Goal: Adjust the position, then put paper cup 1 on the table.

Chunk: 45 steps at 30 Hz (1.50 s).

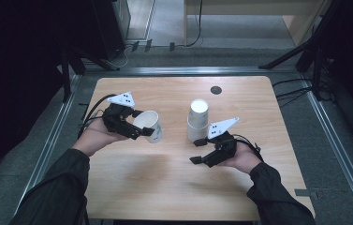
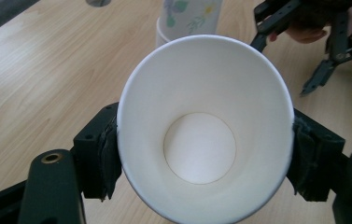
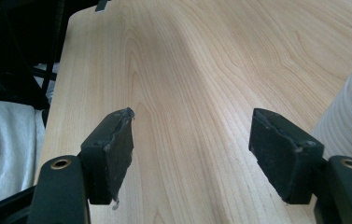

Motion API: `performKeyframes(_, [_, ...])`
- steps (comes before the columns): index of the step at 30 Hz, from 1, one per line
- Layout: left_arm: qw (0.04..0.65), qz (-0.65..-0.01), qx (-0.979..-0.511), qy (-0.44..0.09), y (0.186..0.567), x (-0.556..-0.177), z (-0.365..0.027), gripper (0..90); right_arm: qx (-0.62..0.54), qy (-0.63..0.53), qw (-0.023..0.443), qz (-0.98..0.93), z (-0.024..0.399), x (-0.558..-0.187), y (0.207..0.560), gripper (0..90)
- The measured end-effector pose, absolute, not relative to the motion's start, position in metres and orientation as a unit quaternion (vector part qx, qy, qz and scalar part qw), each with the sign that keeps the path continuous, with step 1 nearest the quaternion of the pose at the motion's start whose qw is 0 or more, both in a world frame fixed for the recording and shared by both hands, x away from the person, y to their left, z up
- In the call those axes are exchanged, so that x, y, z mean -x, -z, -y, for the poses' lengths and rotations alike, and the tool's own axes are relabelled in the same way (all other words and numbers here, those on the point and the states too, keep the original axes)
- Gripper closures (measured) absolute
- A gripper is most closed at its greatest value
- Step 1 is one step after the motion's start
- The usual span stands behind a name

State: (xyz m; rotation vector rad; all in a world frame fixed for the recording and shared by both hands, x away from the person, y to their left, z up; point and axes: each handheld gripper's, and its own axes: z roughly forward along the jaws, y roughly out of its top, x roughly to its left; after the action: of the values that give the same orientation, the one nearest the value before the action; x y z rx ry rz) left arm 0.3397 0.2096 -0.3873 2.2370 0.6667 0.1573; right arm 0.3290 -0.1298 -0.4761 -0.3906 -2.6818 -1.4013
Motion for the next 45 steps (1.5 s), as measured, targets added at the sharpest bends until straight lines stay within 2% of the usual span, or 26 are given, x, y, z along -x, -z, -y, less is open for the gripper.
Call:
performKeyframes(13, [0.356, -0.297, -0.883, -0.078, 0.393, -0.358, -0.225, 24.6, 0.131, 0.461, 0.034, 0.877, 0.133, -0.330, 0.477, 31.7])
performKeyframes(28, [0.316, -0.371, -0.868, -0.091, 0.423, -0.406, -0.248, 24.5, 0.135, 0.452, 0.047, 0.881, 0.131, -0.331, 0.485, 32.3])
performKeyframes(45, [0.266, -0.433, -0.852, -0.123, 0.454, -0.434, -0.275, 24.5, 0.136, 0.459, 0.045, 0.877, 0.134, -0.330, 0.483, 32.9])
